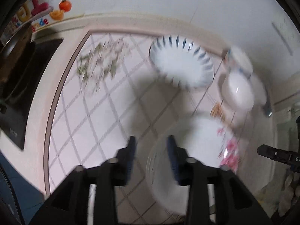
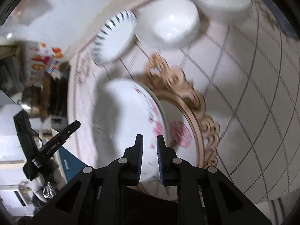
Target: Organize plates and bowls
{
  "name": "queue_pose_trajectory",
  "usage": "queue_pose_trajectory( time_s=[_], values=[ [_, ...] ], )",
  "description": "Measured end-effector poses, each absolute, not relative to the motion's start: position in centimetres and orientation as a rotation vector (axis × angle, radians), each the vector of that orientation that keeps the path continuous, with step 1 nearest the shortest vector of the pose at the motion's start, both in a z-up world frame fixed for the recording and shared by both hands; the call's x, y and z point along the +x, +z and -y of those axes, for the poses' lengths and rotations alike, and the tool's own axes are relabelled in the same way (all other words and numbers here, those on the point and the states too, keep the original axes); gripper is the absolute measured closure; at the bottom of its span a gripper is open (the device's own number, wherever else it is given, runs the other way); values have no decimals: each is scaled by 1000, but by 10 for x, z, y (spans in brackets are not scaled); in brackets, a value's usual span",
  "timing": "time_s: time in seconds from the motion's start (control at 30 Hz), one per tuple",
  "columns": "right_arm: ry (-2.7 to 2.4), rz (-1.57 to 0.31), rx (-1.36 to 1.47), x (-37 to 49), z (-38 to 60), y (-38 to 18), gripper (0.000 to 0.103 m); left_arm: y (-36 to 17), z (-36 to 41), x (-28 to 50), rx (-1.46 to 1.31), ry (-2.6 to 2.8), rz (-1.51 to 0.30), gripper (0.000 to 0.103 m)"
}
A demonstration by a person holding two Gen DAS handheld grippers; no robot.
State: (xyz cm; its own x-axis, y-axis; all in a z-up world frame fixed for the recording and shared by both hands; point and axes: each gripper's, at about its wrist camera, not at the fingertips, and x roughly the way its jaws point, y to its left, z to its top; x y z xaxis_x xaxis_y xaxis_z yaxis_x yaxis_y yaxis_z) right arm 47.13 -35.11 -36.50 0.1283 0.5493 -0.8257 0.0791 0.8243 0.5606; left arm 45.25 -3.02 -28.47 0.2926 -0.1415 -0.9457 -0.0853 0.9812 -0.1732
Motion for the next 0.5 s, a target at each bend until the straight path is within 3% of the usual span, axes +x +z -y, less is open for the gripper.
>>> queue_pose_trajectory(
  time_s=[0.03,0.1,0.13,0.37,0.5],
  values=[
    [375,-1398,555,481,349,-356,77,-284,26,469,-211,-38,-1269,57],
    [369,-1342,546,516,341,-338,51,-289,18,498,-210,-33,-1263,53],
    [355,-1322,540,530,337,-334,48,-297,13,521,-217,-30,-1275,53],
    [252,-1412,420,665,295,-379,46,-360,-5,603,-331,-73,-1369,53],
    [192,-1435,376,694,289,-405,53,-382,2,620,-316,-90,-1401,54]
  ],
)
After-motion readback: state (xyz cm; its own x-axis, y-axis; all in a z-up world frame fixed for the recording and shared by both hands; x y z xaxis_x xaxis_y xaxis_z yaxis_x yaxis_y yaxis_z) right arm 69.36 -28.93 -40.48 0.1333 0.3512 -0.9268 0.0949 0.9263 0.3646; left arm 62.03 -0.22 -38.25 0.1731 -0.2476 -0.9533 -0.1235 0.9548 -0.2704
